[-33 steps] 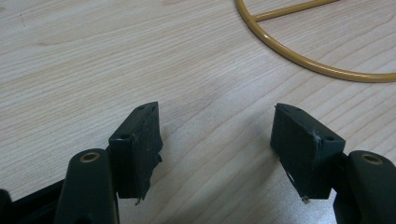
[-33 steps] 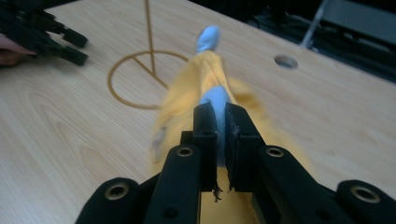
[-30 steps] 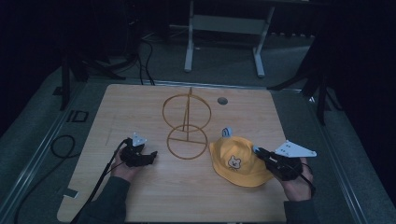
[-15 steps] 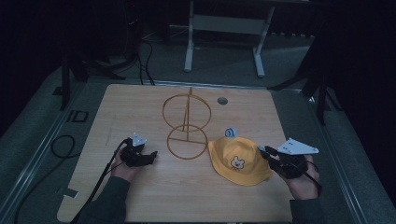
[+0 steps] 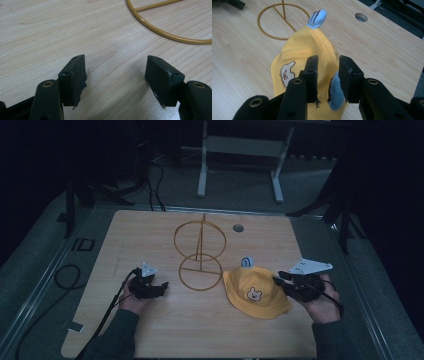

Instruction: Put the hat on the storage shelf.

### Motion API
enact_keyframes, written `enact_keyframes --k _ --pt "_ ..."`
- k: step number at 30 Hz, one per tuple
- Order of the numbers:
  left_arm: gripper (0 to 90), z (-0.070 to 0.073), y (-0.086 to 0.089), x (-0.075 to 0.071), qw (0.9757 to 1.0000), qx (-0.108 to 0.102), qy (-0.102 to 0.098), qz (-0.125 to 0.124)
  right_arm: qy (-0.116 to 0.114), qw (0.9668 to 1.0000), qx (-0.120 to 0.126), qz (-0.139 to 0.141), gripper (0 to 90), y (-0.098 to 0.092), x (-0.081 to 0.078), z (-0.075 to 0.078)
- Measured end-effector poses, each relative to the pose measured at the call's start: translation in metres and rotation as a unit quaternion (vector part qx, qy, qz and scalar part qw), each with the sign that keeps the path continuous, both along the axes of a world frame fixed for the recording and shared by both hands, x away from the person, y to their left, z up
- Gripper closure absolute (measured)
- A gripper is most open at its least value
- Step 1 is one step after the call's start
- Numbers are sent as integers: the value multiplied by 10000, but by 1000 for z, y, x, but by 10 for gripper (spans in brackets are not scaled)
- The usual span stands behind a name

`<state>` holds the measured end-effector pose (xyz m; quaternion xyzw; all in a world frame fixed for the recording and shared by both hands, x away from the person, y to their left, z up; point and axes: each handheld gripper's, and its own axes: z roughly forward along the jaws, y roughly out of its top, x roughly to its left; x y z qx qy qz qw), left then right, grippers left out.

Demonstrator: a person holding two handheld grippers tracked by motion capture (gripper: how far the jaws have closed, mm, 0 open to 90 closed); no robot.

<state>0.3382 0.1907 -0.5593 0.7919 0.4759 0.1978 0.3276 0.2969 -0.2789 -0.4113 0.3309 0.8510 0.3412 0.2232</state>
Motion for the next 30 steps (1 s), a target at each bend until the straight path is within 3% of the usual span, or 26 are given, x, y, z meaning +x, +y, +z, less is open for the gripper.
enact_keyframes --k 11,16,25,30 --pt "337 0 0 0 10000 1 5 -5 322 9986 -275 332 670 19 17 6" --pt "337 0 0 0 10000 0 9 -7 571 9963 -462 455 650 26 28 5" --pt "337 0 0 0 10000 1 19 -15 858 9920 -749 539 643 33 46 5" --pt "337 0 0 0 10000 2 20 -17 882 9909 -881 512 637 34 53 7"
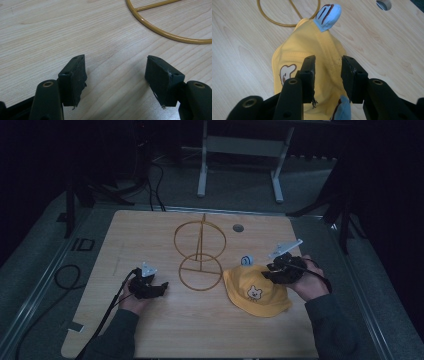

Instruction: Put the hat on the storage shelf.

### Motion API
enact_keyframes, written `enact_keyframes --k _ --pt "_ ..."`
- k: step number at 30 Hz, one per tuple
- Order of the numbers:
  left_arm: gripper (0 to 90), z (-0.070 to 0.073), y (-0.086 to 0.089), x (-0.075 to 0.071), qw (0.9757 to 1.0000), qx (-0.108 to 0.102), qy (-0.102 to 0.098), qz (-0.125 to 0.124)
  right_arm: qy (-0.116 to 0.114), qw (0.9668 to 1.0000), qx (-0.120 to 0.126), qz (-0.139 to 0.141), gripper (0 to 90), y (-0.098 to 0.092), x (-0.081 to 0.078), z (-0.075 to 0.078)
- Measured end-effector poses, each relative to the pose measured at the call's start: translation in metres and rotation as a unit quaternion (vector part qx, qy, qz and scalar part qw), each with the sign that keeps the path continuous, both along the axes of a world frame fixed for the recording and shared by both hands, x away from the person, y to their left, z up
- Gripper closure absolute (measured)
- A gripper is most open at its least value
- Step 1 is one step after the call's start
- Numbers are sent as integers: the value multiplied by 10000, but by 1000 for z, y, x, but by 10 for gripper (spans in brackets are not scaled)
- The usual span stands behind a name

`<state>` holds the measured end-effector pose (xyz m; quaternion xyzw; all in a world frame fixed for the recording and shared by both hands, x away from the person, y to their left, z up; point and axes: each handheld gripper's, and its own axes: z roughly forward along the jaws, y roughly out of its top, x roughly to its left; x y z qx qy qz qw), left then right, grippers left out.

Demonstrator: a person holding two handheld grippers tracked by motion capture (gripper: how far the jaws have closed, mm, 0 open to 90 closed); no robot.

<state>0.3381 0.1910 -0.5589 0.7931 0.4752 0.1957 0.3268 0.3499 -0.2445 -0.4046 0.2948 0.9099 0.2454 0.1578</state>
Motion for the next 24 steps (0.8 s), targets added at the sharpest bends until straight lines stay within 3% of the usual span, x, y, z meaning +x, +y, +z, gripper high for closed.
enact_keyframes --k 9,13,20,24 --pt "337 0 0 0 10000 0 -1 0 88 9999 -148 -7 592 2 5 3" --pt "337 0 0 0 10000 -7 -13 8 117 9991 -398 -69 581 3 11 -2" --pt "337 0 0 0 10000 -8 -18 8 484 9968 -626 76 592 10 24 -9" --pt "337 0 0 0 10000 -10 -20 8 812 9927 -872 191 587 15 31 -13"
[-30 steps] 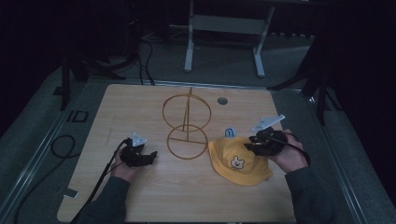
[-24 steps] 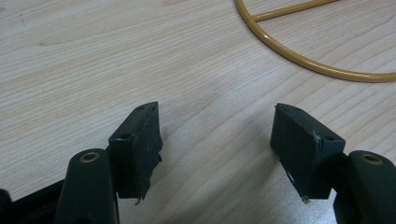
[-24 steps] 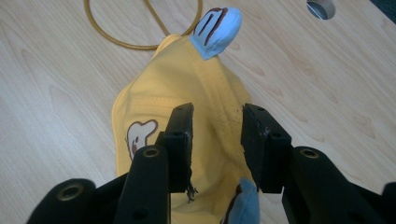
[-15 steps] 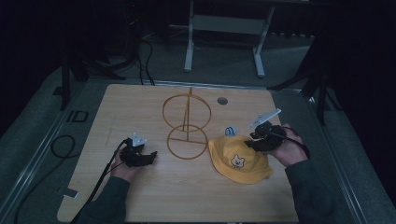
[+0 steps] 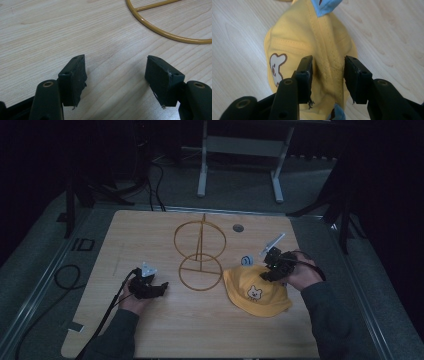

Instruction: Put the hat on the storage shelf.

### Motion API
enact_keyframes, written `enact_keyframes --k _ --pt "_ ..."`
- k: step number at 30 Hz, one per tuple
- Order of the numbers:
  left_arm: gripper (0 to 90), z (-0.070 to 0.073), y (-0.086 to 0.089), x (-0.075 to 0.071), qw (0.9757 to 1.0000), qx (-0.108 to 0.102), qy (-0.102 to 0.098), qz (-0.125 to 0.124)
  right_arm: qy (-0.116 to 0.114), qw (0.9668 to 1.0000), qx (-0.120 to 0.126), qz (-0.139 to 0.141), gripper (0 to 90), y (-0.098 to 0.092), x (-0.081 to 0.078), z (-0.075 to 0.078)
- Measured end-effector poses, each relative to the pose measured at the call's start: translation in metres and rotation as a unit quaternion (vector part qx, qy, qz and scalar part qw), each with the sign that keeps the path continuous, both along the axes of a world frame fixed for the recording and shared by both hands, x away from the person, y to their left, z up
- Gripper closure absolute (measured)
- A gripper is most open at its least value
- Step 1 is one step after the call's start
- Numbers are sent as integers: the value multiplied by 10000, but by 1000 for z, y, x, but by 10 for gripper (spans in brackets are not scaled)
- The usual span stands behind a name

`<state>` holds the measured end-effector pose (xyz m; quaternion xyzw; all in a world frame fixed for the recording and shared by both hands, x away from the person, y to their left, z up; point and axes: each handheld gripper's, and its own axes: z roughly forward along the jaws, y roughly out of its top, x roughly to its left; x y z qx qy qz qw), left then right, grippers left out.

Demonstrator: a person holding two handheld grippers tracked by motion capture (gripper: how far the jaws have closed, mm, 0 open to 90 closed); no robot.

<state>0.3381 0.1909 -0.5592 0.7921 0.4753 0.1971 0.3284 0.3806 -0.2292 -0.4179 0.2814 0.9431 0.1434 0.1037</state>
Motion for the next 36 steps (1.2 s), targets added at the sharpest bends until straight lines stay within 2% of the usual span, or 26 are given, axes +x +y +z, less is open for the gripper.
enact_keyframes --k 7,11,13,15,18,23,29,36 --pt "337 0 0 0 10000 1 0 -2 364 9992 -99 98 585 5 10 -4" --pt "337 0 0 0 10000 9 5 -11 616 9977 -211 193 585 10 14 -9" --pt "337 0 0 0 10000 10 3 -13 665 9973 -248 210 640 11 16 -11" --pt "337 0 0 0 10000 9 3 -14 696 9968 -306 237 733 13 17 -11" --pt "337 0 0 0 10000 9 -1 -11 591 9967 -468 297 792 15 16 -8" --pt "337 0 0 0 10000 1 1 -5 397 9972 -498 394 808 17 11 -2" --pt "337 0 0 0 10000 2 2 -3 131 9985 -371 376 813 12 7 11" --pt "337 0 0 0 10000 3 9 -7 -92 9996 -101 253 814 3 4 23"
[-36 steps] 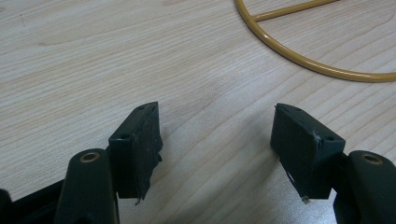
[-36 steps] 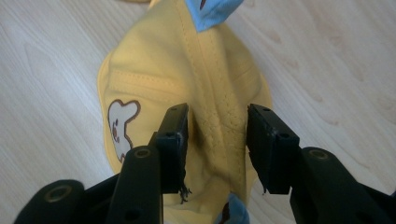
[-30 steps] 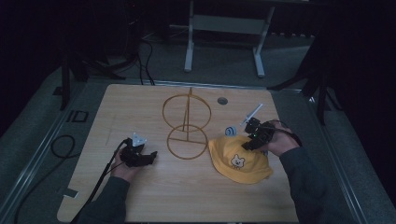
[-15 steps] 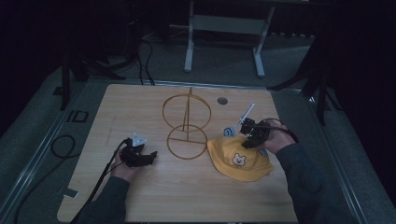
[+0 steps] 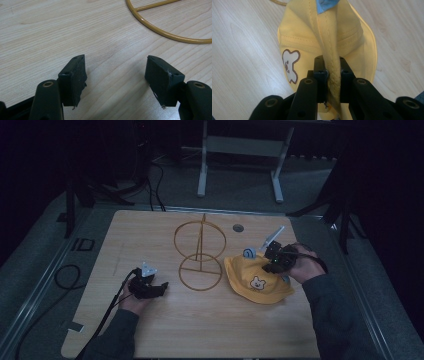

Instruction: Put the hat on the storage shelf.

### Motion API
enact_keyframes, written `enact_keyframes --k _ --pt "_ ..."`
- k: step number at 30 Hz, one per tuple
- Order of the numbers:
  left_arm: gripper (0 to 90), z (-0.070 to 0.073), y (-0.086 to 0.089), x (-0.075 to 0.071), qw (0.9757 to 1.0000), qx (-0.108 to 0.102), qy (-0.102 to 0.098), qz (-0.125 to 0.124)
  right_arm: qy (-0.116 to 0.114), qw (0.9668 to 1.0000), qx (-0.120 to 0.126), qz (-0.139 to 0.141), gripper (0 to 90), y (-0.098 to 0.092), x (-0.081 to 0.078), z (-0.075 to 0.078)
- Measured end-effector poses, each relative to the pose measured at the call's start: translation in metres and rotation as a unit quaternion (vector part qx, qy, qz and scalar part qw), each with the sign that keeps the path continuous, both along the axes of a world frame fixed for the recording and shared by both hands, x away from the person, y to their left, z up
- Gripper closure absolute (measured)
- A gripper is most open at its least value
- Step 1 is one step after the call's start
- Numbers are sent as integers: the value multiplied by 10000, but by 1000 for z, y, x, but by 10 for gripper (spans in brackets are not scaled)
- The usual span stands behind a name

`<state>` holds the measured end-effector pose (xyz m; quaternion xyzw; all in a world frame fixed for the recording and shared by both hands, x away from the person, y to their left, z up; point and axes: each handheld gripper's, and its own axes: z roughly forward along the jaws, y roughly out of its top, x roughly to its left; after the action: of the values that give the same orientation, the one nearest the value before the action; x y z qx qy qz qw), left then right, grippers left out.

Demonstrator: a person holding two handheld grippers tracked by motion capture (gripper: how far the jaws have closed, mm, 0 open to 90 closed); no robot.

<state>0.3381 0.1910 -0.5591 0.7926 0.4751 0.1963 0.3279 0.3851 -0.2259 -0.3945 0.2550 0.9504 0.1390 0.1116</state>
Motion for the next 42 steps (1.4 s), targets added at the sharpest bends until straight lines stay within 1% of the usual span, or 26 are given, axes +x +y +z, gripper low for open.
enact_keyframes --k 3,5,8,9,15,19,20,24,30,33,34,42 --pt "337 0 0 0 10000 0 4 1 -105 9999 132 -31 815 -3 0 5" --pt "337 0 0 0 10000 1 3 1 -163 9995 263 -77 816 -6 -1 8" --pt "337 0 0 0 10000 -6 7 3 -258 9986 452 -109 817 -9 -2 14" --pt "337 0 0 0 10000 -6 7 5 -289 9984 480 -125 816 -10 -2 15" --pt "337 0 0 0 10000 -13 7 11 -498 9954 782 -250 818 -21 -5 28" --pt "337 0 0 0 10000 -11 10 13 -657 9923 996 -337 820 -28 -6 35" --pt "337 0 0 0 10000 -10 9 12 -717 9905 1112 -364 820 -31 -7 37" --pt "337 0 0 0 10000 -2 7 8 -792 9871 1333 -409 820 -36 -7 41" --pt "337 0 0 0 10000 -2 4 6 -946 9817 1581 -473 822 -42 -9 47" --pt "337 0 0 0 10000 -2 6 7 -997 9797 1678 -465 823 -45 -10 50" --pt "337 0 0 0 10000 -1 5 5 -1031 9785 1724 -475 823 -45 -11 51" --pt "337 0 0 0 10000 -3 4 8 -1129 9721 2008 -439 824 -48 -12 56"
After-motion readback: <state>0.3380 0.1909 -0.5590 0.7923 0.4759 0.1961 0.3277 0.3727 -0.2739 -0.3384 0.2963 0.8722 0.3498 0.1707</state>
